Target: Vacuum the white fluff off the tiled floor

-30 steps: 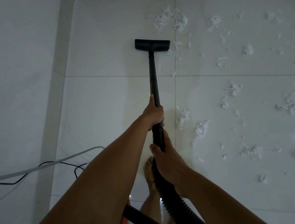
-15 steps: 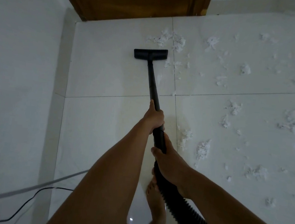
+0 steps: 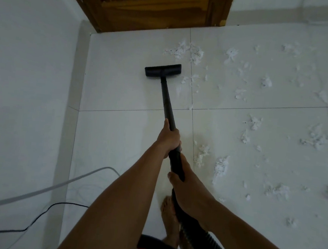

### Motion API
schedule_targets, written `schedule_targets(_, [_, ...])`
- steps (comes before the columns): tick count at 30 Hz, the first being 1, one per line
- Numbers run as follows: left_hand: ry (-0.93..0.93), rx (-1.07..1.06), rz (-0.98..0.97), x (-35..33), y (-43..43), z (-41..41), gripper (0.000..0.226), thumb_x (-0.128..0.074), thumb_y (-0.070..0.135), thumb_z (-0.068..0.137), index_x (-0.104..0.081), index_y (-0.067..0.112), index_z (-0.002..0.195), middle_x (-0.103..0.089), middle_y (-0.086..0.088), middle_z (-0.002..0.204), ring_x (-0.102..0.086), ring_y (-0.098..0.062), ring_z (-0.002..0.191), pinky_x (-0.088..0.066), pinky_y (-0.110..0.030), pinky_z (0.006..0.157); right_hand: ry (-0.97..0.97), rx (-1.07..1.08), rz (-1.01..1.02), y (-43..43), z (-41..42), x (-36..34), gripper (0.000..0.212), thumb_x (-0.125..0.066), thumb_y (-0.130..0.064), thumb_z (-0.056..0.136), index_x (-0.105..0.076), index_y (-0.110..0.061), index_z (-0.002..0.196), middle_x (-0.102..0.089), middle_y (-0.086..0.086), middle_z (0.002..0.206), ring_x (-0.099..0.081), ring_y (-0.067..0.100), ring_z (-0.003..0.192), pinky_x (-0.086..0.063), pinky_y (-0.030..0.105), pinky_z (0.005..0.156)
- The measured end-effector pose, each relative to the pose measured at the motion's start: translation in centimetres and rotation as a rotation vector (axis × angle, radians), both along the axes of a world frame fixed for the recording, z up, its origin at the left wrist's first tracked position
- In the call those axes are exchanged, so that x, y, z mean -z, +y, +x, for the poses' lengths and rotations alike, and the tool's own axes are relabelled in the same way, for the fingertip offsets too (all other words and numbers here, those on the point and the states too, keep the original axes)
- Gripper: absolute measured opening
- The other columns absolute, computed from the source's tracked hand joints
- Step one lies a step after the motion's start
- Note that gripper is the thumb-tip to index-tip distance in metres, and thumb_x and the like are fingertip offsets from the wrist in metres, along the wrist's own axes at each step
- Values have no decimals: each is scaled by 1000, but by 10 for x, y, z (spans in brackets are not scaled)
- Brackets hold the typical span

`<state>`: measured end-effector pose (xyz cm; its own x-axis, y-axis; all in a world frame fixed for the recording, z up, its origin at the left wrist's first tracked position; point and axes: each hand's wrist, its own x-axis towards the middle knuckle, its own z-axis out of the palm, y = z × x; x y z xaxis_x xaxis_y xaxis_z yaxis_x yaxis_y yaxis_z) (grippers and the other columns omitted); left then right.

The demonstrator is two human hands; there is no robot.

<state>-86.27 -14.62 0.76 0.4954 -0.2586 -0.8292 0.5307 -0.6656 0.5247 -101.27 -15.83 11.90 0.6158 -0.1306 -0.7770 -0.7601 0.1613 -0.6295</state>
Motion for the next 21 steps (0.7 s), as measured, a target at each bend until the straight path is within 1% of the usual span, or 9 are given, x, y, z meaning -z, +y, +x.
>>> schedule_targets(1, [-6, -12, -10, -1, -2, 2, 69, -36, 18, 104, 0, 41, 158, -55, -9, 64, -54, -15, 52, -55, -34, 67, 0, -9, -13, -3, 2, 0, 64, -37, -30, 111, -1, -53, 158, -69, 13, 119, -62, 3, 51, -47, 16, 42])
schedule_targets(3, [-8, -25, -18, -3, -6, 8, 68, -35, 19, 104, 0, 41, 158, -55, -8, 64, -54, -15, 52, -55, -34, 67, -4, -11, -22, -6, 7, -1, 64, -37, -30, 111, -1, -54, 158, -67, 12, 127, -67, 4, 64, -49, 14, 43])
schedule_targets(4, [-12, -19, -14, -2, -7, 11, 68, -35, 19, 104, 0, 41, 159, -55, -8, 64, -54, -15, 52, -55, -34, 66, -4, -2, -11, -7, 10, -1, 64, -37, -29, 111, -2, -55, 158, -68, 13, 124, -66, 4, 61, -49, 16, 43])
schedule_targets(6, [-23, 10, 0, -2, -8, 17, 67, -34, 19, 105, 0, 39, 159, -57, -8, 63, -55, -15, 52, -54, -32, 64, -2, 27, 29, -9, 18, -2, 63, -37, -27, 111, -4, -55, 157, -70, 16, 102, -59, 5, 44, -48, 19, 41])
schedule_targets(8, [-33, 37, 14, 1, -8, 24, 66, -34, 20, 105, -2, 37, 159, -57, -7, 64, -55, -14, 52, -53, -30, 61, 1, 40, 44, -9, 26, -2, 63, -37, -26, 111, -5, -53, 158, -65, 14, 87, -55, 4, 38, -47, 19, 40])
schedule_targets(10, [-28, 48, 32, 7, -10, 31, 65, -34, 20, 105, -3, 37, 159, -57, -8, 67, -55, -14, 53, -53, -30, 60, 5, 38, 42, -11, 36, 2, 62, -36, -25, 111, -5, -50, 159, -62, 11, 82, -54, 4, 37, -46, 18, 39])
schedule_targets(14, [-8, 43, 29, 19, -16, 46, 68, -35, 19, 103, -3, 41, 159, -58, -10, 71, -54, -15, 53, -54, -31, 60, 56, 106, 104, -12, 53, 11, 62, -38, -27, 111, -8, -58, 155, -59, 10, 78, -55, 14, 48, -48, 22, 41])
schedule_targets(18, [24, 35, 24, 25, -17, 65, 70, -36, 19, 103, -1, 44, 157, -58, -11, 74, -54, -17, 55, -54, -32, 59, 65, 122, 111, -10, 72, 18, 63, -38, -27, 110, -7, -59, 155, -64, 14, 89, -56, 11, 47, -49, 20, 43])
schedule_targets(21, [33, 50, 28, 33, -19, 79, 70, -37, 21, 103, 0, 46, 157, -59, -11, 77, -56, -18, 58, -55, -33, 61, 74, 108, 104, -11, 85, 24, 63, -38, -29, 110, -5, -58, 155, -69, 16, 113, -58, 11, 51, -49, 20, 45])
